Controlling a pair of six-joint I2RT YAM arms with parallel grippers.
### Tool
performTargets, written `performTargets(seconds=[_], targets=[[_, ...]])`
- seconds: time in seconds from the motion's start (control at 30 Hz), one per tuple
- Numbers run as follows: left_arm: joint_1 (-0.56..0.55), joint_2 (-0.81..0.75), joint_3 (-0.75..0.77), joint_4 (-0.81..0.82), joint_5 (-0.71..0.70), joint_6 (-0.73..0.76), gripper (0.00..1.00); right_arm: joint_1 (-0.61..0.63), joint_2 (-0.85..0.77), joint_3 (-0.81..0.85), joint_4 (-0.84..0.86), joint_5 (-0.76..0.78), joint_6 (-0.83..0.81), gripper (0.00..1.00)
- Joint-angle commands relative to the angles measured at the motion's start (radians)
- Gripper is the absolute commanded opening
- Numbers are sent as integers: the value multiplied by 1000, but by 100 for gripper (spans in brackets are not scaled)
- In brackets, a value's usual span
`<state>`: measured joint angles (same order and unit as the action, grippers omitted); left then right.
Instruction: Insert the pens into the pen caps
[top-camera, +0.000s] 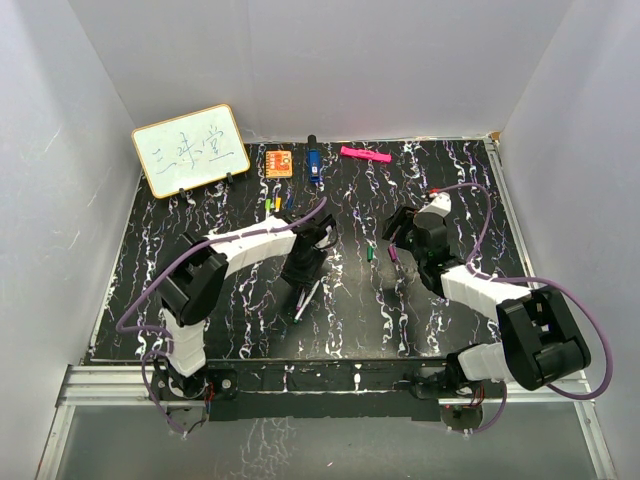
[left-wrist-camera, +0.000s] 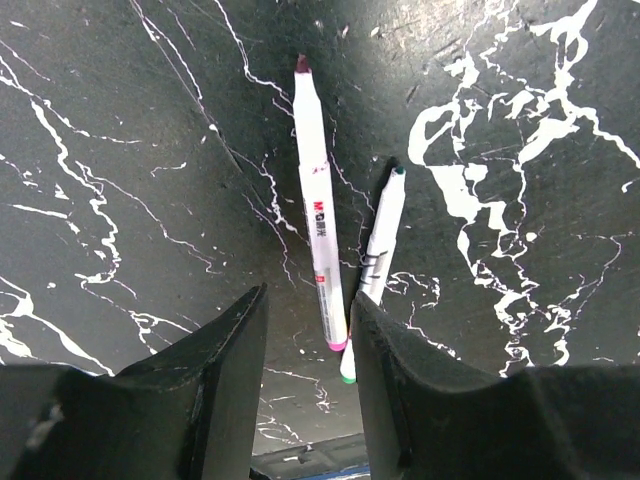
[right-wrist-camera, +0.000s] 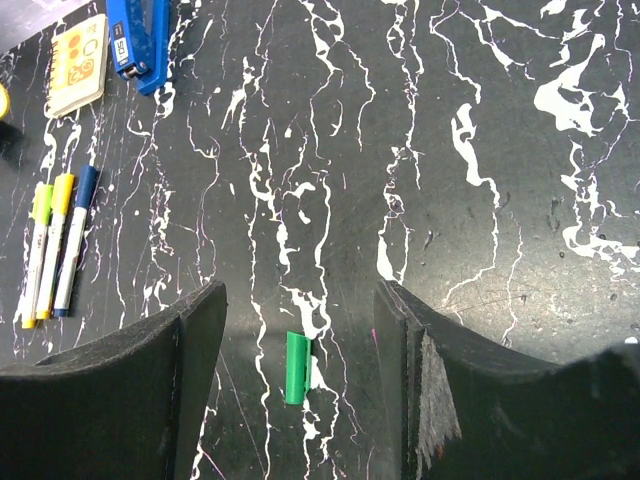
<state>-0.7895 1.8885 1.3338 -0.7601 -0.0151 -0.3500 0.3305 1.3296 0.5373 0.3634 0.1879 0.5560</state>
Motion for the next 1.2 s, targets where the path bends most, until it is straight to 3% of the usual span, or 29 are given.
performTargets(seconds=[0.0,0.7,0.9,1.17], targets=[[-5,14,38,-29,-14,-2,37,-8,-32,-12,55,-3,7,59],[-5,135,98,-64,-47,52,35,-10,-35,-31,78,-18,22,59],[-5,176,120,-84,-131,81,31,-12,-30,-36,91,-34,25,58],[-4,205,119,-50,-106,76,26,-13,-26,-39,97,-35,28,58]])
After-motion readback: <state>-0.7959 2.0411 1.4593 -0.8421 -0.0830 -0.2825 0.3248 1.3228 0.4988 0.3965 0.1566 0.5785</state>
